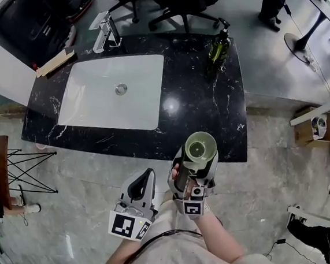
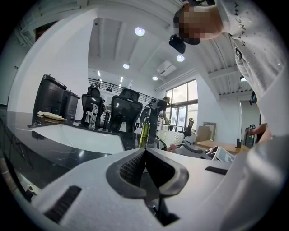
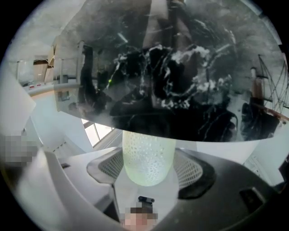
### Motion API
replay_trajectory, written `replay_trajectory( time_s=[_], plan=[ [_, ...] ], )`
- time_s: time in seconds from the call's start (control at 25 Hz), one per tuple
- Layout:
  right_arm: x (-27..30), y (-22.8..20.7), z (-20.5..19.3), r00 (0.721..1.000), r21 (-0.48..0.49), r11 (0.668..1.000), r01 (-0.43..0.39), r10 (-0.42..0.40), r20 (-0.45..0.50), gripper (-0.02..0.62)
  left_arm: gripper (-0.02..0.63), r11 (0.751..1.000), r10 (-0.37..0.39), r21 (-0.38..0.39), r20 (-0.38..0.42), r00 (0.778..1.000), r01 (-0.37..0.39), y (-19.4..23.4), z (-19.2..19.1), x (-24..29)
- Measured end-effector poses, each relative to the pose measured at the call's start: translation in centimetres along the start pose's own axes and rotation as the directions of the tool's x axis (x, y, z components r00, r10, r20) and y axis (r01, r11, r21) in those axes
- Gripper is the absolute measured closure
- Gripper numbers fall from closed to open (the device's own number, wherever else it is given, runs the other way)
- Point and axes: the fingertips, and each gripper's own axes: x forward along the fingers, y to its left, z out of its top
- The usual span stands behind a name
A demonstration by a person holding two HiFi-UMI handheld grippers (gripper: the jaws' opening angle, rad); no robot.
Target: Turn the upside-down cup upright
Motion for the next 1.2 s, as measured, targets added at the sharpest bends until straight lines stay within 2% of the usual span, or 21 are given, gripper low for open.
replay_trajectory(
  time_s=[0.2, 0.44, 0.8, 0.96, 1.12, 1.2],
  plan=[
    [-0.1, 0.1, 0.1, 1.000, -0.019, 1.000, 0.009, -0.009, -0.019, 0.270, 0.600, 1.000, 0.001, -0.002, 0.002, 1.000, -0.001, -0.1, 0.0, 0.0],
    [-0.3, 0.1, 0.3, 0.997, -0.105, 0.994, 0.043, -0.049, -0.058, 0.268, 0.600, 1.000, -0.001, -0.013, -0.002, 1.000, 0.001, -0.4, -0.2, -0.1],
    [-0.4, 0.3, 0.1, 0.995, -0.105, 0.994, 0.039, -0.048, -0.089, 0.198, 0.600, 1.000, -0.002, -0.026, -0.005, 1.000, 0.002, -0.8, -0.6, -0.5],
    [-0.9, 0.2, -0.5, 0.989, -0.124, 0.991, 0.049, -0.066, -0.133, 0.193, 0.600, 1.000, -0.004, -0.025, -0.005, 1.000, 0.004, -0.9, -0.5, -0.9],
    [-1.6, -1.0, -3.4, 0.963, -0.147, 0.983, 0.111, -0.143, -0.229, 0.193, 0.600, 0.999, 0.001, -0.041, 0.004, 1.000, -0.001, -0.7, -0.5, -1.4],
    [-2.2, -1.9, -5.3, 0.924, -0.245, 0.955, 0.167, -0.238, -0.300, 0.193, 0.600, 0.999, 0.002, -0.043, 0.014, 1.000, -0.001, -0.6, -0.4, -1.4]
  ],
)
